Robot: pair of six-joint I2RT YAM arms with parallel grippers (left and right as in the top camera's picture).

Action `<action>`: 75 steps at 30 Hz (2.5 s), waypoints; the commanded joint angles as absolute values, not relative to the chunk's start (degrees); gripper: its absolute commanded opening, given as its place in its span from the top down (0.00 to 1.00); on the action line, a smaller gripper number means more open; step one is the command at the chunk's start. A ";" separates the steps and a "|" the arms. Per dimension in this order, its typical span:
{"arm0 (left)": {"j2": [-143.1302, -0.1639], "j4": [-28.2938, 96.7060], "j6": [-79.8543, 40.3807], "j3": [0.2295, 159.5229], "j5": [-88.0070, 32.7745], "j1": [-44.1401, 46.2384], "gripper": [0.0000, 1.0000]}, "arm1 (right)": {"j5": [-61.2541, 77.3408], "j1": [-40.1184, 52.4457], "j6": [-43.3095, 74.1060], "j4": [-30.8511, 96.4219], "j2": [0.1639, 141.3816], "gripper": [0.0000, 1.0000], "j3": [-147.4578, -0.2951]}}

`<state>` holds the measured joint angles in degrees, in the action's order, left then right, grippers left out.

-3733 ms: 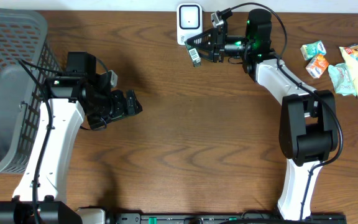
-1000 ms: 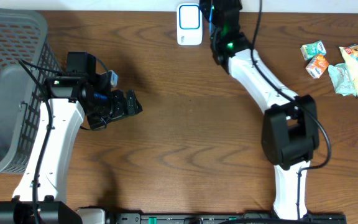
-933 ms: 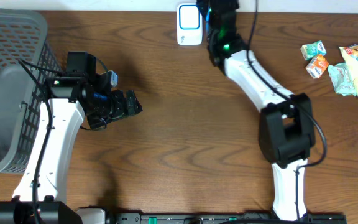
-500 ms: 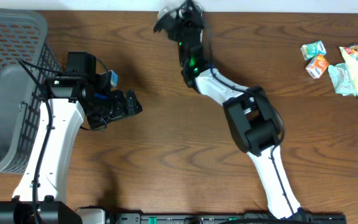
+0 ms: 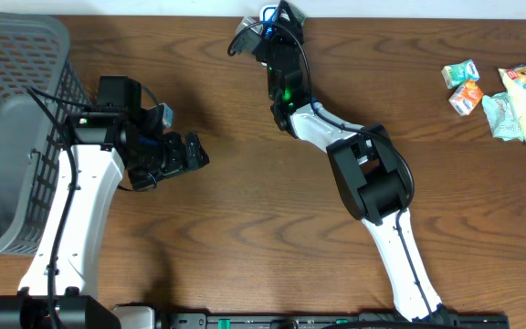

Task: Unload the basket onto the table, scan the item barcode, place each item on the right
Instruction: 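Carry the tin to the right table edge and open the gripper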

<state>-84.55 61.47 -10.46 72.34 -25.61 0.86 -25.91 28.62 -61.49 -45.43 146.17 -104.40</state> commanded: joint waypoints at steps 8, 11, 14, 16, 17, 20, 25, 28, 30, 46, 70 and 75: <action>-84.97 61.63 -9.69 72.23 -25.91 0.99 0.02 | -34.37 26.17 -51.53 -43.09 137.95 0.64 -105.01; -84.97 61.65 -9.69 72.23 -25.91 0.99 0.02 | -39.33 24.56 -47.86 -39.57 135.06 0.65 -105.01; -84.97 61.63 -9.69 72.23 -25.91 0.99 0.02 | -46.70 22.26 -44.25 -38.04 133.32 0.67 -105.01; -84.97 61.63 -9.69 72.23 -25.91 0.99 0.02 | -51.42 20.47 -42.30 -37.01 132.94 0.67 -105.01; -84.97 61.63 -9.69 72.23 -25.91 0.99 0.02 | -54.28 19.35 -41.45 -36.32 132.94 0.67 -105.01; -84.97 61.65 -9.69 72.23 -25.91 0.99 0.02 | -60.49 16.43 -38.30 -31.92 132.94 0.69 -105.01; -84.97 61.63 -9.69 72.23 -25.91 0.99 0.02 | -66.02 11.86 -28.05 -18.02 132.94 0.71 -105.01; -84.97 61.65 -9.69 72.23 -25.91 0.99 0.02 | -66.08 9.58 -23.22 -10.15 132.73 0.70 -105.01; -84.97 61.65 -9.69 72.23 -25.91 0.99 0.02 | -66.08 8.40 -20.32 -6.28 132.60 0.70 -105.01; -84.97 61.63 -9.69 72.23 -25.91 0.99 0.02 | -42.30 -4.47 8.43 23.94 125.73 0.67 -105.01; -84.97 61.65 -9.69 72.23 -25.91 0.99 0.02 | -28.69 -13.06 15.64 32.53 123.35 0.01 -105.01; -84.97 61.65 -9.69 72.23 -25.91 0.99 0.02 | -23.51 -13.02 16.05 34.74 118.45 0.01 -105.01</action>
<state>-84.55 61.49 -10.46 72.34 -25.61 0.89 -26.89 -13.34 14.15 34.24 124.64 -104.81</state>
